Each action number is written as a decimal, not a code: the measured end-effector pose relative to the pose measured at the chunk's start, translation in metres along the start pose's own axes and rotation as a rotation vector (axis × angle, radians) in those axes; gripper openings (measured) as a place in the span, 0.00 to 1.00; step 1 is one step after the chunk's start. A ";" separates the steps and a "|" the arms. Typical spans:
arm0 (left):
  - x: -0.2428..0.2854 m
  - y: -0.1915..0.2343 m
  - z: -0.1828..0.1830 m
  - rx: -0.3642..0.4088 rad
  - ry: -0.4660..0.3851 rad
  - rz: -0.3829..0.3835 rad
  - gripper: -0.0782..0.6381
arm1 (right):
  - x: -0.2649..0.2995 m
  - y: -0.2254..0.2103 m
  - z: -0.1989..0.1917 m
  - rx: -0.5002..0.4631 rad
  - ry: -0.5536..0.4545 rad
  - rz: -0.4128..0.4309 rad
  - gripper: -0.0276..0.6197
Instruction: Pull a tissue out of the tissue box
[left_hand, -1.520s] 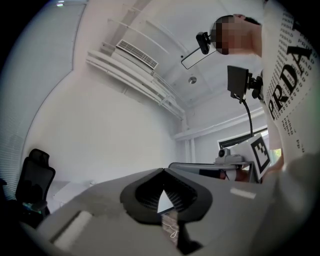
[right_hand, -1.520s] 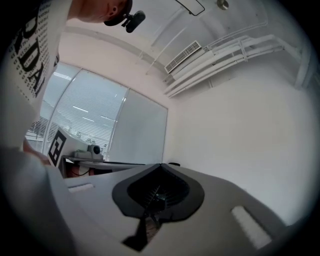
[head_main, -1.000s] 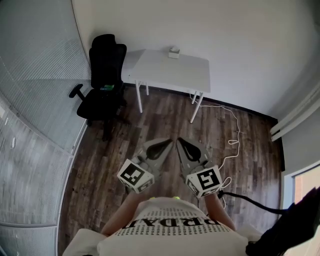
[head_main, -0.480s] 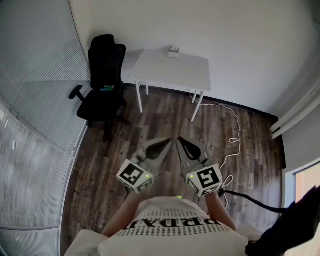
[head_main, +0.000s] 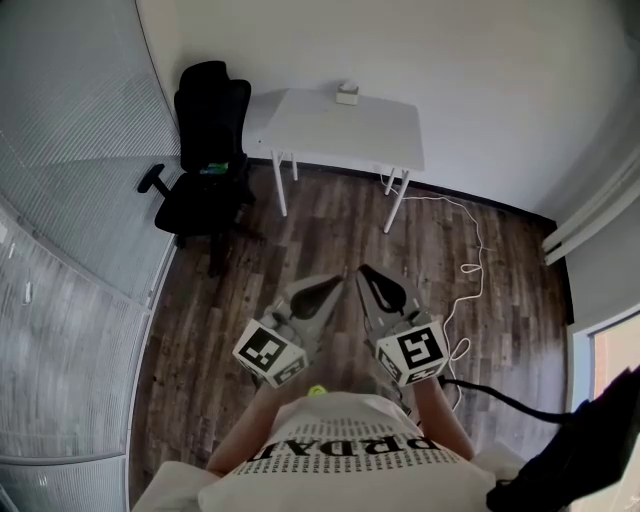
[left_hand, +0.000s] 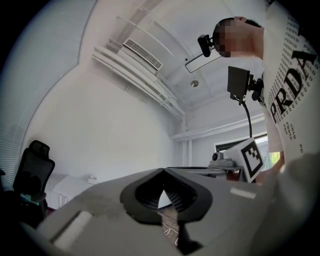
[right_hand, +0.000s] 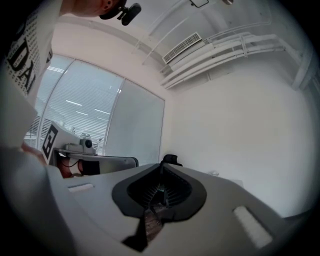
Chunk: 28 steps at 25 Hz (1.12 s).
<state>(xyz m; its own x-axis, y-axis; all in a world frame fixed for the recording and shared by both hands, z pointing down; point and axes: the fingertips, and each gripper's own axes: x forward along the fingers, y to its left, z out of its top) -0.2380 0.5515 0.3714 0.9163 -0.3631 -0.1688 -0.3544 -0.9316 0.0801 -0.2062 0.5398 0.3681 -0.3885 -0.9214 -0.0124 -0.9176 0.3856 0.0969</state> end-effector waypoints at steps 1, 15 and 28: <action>-0.002 0.001 -0.001 -0.003 0.001 0.002 0.10 | 0.000 0.001 0.000 -0.004 0.002 0.000 0.06; 0.015 0.023 -0.009 -0.001 0.010 0.079 0.10 | 0.025 -0.034 -0.012 0.001 0.000 0.061 0.10; 0.122 0.062 -0.018 -0.001 0.023 0.118 0.10 | 0.064 -0.127 -0.022 -0.008 0.026 0.150 0.10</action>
<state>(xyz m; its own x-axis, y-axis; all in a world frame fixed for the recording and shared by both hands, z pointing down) -0.1450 0.4496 0.3736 0.8725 -0.4695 -0.1351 -0.4596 -0.8826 0.0990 -0.1126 0.4309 0.3771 -0.5191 -0.8542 0.0285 -0.8484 0.5191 0.1036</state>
